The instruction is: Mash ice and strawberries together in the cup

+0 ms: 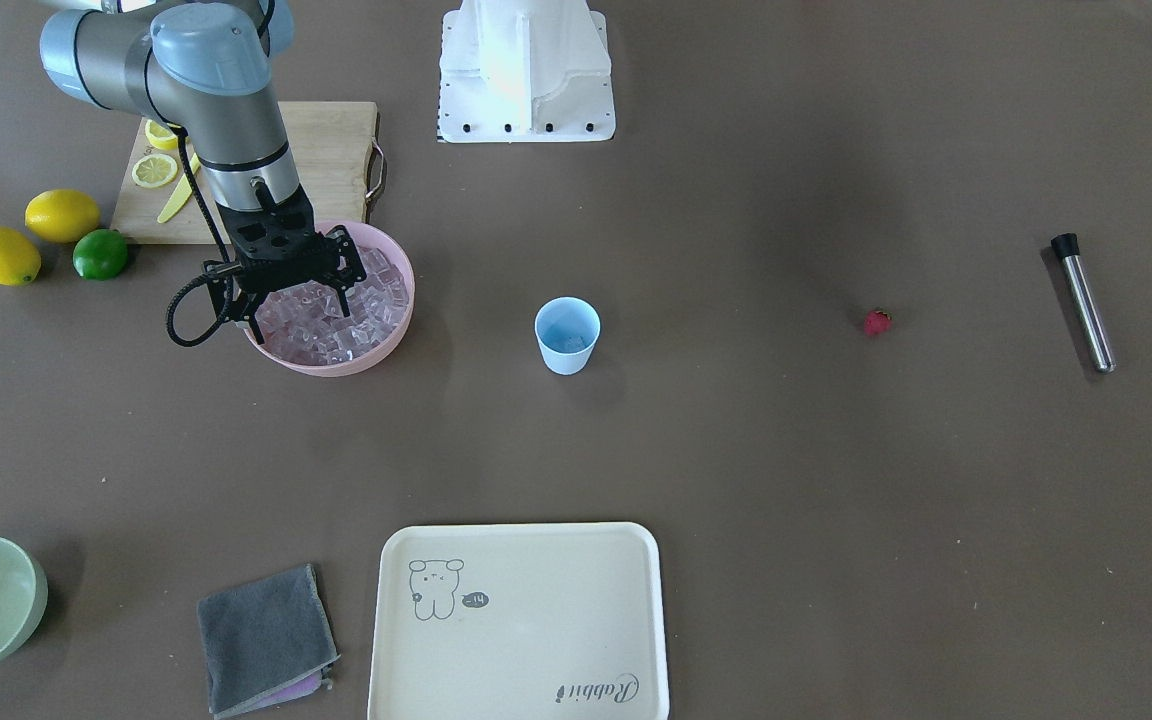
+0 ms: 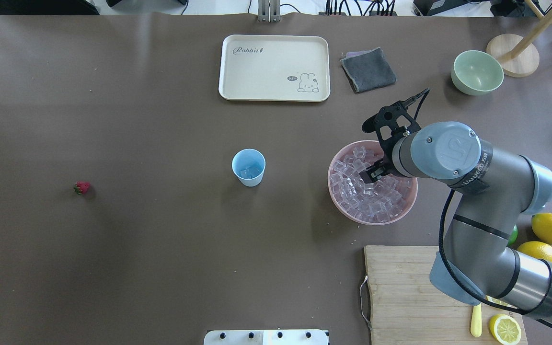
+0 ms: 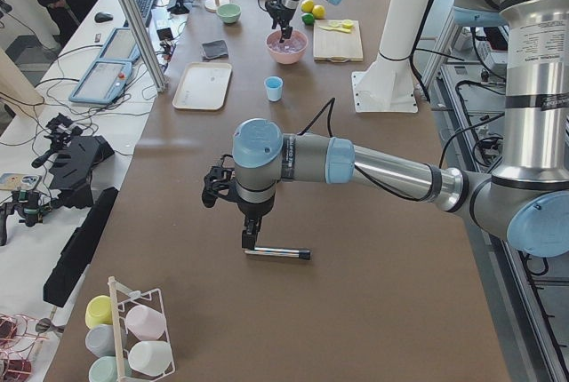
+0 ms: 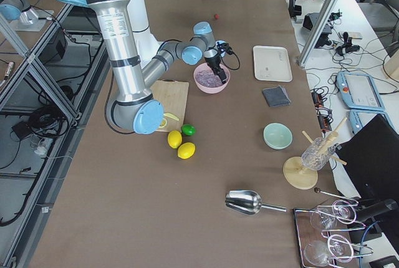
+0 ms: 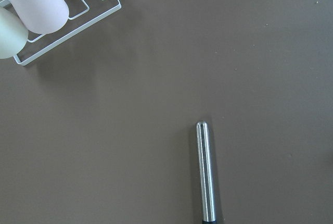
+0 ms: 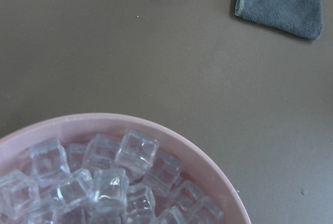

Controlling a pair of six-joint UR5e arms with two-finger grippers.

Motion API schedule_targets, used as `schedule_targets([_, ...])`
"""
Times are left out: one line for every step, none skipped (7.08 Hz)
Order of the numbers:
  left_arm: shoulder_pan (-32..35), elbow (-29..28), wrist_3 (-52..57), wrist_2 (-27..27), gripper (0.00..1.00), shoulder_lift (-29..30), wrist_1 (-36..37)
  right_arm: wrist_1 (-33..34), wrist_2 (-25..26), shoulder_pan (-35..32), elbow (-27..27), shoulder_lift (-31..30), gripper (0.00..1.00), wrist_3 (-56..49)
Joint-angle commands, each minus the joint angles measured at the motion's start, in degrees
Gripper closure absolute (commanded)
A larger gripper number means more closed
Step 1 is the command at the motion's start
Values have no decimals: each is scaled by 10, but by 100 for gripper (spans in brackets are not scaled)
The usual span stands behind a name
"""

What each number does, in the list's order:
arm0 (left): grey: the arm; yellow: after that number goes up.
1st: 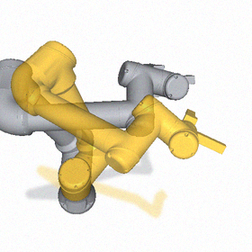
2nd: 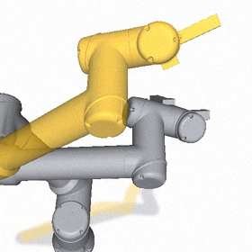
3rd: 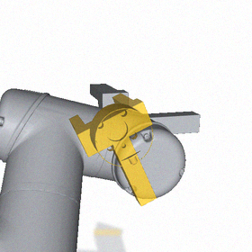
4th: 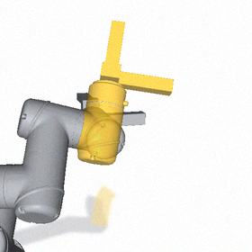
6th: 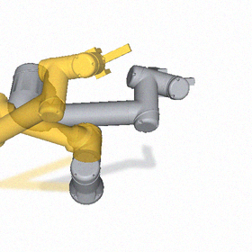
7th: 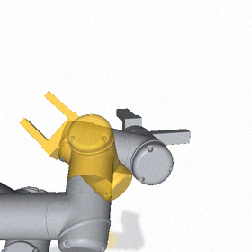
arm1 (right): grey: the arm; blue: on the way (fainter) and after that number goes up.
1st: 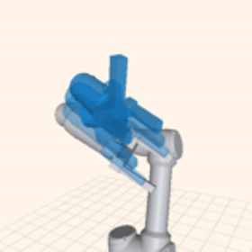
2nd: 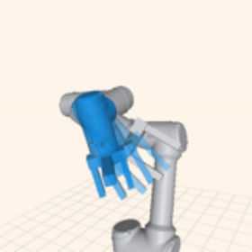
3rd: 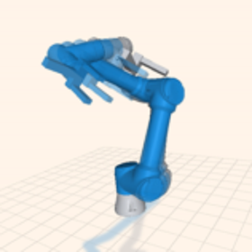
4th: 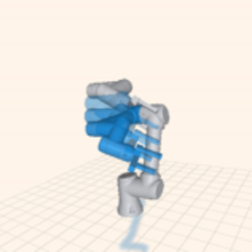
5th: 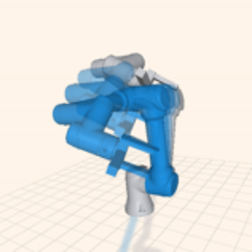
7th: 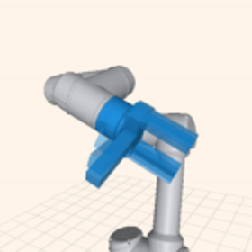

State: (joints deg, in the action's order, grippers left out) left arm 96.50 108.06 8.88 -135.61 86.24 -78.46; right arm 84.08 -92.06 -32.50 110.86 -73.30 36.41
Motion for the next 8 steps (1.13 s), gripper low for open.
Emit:
schedule_targets([0, 0, 0, 0, 1, 2, 0, 0, 3, 11, 43, -32, 1, 0])
schedule_targets([0, 1, 0, 0, 1, 2, 1, 0, 5, 18, 46, -34, 2, 5])
schedule_targets([0, 0, 0, -1, 1, 3, 1, 0, 13, 36, 42, -33, 4, 18])
schedule_targets([0, 0, 0, 0, 1, 4, 1, 0, 21, 42, 43, -34, 4, 19])
schedule_targets([0, 0, 0, 0, 1, 3, 1, -2, 12, 42, 47, -36, 4, 12])
schedule_targets([0, 0, 0, 0, 1, 3, 1, -2, 5, 42, 56, -36, 17, 12])
schedule_targets([0, 0, 0, 0, 1, 3, 1, -2, 4, 42, 52, -37, 44, 11])
schedule_targets([0, 1, 0, 0, 1, 2, 0, -2, 3, 42, 52, -37, 46, 9])
